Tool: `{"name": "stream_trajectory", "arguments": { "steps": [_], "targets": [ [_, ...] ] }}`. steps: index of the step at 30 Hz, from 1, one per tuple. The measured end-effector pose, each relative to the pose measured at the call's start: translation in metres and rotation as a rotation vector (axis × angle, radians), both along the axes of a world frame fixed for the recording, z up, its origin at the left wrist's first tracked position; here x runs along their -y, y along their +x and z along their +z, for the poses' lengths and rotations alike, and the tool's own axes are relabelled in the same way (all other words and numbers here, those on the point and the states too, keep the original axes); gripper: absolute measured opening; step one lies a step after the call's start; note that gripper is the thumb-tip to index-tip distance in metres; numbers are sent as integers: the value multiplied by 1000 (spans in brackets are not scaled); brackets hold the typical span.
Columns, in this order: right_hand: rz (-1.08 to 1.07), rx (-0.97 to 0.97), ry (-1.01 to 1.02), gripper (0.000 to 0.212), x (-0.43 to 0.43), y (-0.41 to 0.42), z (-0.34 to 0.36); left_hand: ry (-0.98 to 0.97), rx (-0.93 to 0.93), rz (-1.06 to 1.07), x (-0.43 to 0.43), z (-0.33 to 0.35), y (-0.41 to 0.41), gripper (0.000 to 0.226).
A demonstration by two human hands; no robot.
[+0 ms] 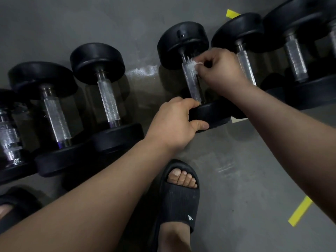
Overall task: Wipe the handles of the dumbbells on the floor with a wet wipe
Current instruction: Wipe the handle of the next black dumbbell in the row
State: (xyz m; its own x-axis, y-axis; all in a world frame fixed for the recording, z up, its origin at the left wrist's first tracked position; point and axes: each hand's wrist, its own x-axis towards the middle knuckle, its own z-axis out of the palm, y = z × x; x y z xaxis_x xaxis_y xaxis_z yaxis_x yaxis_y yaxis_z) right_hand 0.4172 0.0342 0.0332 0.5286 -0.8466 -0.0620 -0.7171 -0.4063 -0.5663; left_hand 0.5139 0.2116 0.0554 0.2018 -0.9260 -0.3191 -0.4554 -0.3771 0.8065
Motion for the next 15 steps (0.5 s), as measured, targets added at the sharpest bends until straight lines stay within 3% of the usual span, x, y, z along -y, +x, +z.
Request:
{"name": "stream_trajectory", "arguments": {
  "steps": [4,11,15],
  "targets": [
    [198,-24,-18,20,-8,-10,7,-7,3,26,-3,-4,-1,61],
    [78,-28,-62,23,1,-4,4,-62,44,-10,-5,-3,-15,59],
    [142,-29,-33,19,-6,-14,5,-93,-49,123,-17,-12,-16,48]
  ]
}}
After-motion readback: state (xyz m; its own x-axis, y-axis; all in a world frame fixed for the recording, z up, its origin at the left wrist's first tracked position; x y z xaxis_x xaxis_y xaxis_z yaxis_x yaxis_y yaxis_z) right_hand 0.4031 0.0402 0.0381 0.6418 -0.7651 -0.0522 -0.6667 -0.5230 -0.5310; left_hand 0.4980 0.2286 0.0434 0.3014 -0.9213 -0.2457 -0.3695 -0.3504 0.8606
